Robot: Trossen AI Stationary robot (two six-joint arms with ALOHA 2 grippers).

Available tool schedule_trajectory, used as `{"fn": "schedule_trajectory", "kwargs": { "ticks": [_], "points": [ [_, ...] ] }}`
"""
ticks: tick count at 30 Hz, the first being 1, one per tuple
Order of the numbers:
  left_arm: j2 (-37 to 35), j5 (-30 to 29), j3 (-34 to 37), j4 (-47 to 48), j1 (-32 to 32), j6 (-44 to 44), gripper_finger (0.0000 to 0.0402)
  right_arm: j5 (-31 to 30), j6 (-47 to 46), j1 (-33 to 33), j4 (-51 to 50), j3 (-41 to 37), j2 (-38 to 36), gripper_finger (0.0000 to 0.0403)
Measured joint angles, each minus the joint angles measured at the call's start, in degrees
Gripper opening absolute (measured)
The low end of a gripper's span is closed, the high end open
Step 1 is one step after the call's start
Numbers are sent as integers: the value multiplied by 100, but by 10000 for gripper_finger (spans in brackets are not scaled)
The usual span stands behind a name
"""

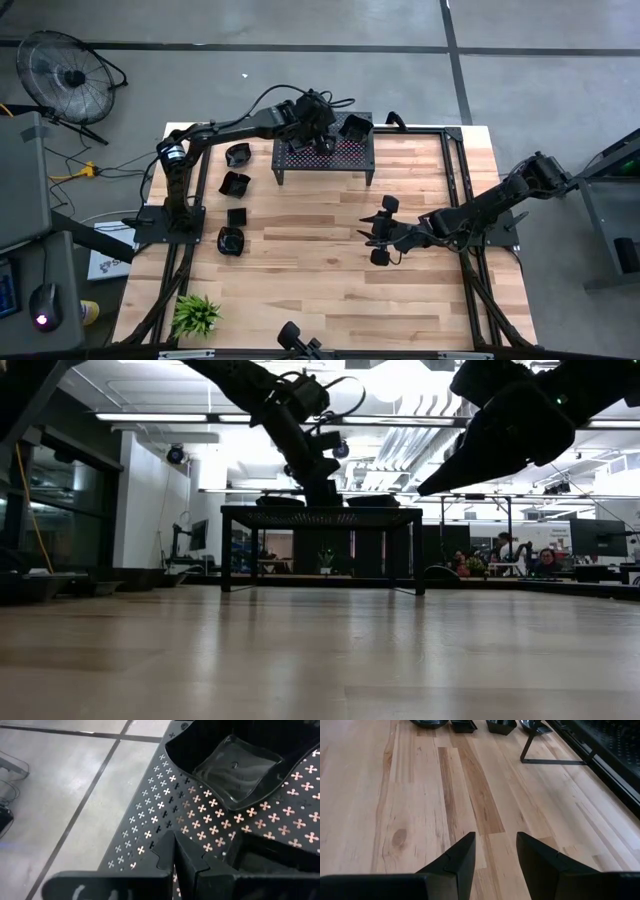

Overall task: Pick & Place Mini shaped plates
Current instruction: Adjust the black stacked square plate

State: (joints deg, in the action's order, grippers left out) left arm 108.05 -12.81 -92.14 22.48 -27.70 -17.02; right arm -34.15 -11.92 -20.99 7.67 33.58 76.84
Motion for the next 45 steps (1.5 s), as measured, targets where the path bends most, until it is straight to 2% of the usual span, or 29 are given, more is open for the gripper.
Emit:
{"fn": "schedule_trajectory", "kwargs": {
  "ticks": [22, 31, 36, 40, 45],
  "points": [
    [-9, 107, -2, -7, 0, -66, 0, -13, -4, 0, -11, -1, 0, 138],
    [-278, 150, -11, 131, 108, -131, 0, -2, -7, 0, -11, -2, 0, 138],
    [-489, 180, -11, 546, 195, -250, 0, -2, -11, 0, -11, 0, 0, 138],
    [-632, 323, -11, 1156, 345, -757, 0, 1, -10, 0, -11, 0, 0, 138],
    [-732, 300, -5, 1620, 567, -1822, 0, 1, -2, 0, -13, 0, 0, 138]
  ]
}}
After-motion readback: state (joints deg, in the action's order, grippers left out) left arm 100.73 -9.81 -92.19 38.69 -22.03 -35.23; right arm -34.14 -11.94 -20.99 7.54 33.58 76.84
